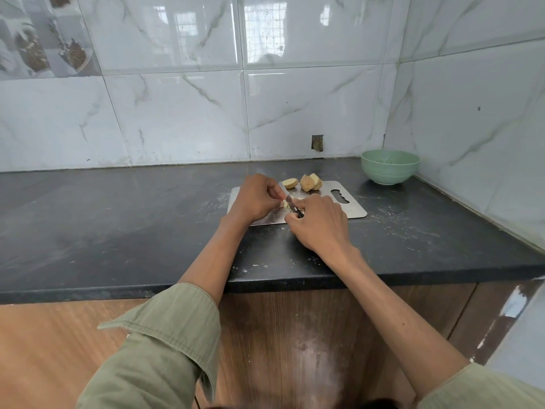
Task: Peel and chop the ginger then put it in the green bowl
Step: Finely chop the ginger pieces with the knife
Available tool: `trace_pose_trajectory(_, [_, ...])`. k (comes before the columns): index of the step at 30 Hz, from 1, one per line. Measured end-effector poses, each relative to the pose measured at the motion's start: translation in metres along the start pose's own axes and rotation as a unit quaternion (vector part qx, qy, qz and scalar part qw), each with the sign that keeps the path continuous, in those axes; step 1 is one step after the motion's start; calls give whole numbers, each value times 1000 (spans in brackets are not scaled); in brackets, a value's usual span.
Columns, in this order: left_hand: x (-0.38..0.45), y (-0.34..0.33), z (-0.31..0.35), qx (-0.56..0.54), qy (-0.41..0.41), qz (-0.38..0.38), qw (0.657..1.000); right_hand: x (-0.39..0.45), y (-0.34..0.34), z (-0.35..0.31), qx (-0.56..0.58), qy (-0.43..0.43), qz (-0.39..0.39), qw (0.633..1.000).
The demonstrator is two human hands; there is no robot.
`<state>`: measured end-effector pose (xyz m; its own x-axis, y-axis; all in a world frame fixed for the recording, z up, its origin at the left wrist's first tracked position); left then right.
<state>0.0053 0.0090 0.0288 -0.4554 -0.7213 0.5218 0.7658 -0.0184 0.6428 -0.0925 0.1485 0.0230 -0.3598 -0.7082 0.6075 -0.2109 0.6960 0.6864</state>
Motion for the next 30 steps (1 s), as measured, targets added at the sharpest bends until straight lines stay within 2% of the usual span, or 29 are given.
trace_pose_trajectory(13, [-2, 2, 0, -13, 13, 8, 1000, 11, -17, -1, 8, -11, -87, 996])
trace_pose_trajectory(20, [-3, 0, 0, -15, 25, -2, 1000, 9, -13, -17, -54, 33, -35, 997])
trace_pose_trajectory(30, [1, 2, -9, 10, 40, 18, 999, 1, -1, -6, -12, 3, -5, 1000])
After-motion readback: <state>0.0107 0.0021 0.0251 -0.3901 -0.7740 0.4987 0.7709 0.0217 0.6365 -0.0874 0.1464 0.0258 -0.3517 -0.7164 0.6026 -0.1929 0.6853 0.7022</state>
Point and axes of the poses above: each hand's wrist, its own x-axis towards the middle knuckle, its own y-axis out of the back of the hand, z = x × y, the point moved 10 cm from there along x, towards the middle knuckle, and after that the axes turned 5 degrees about z, right-handed, at the moved point
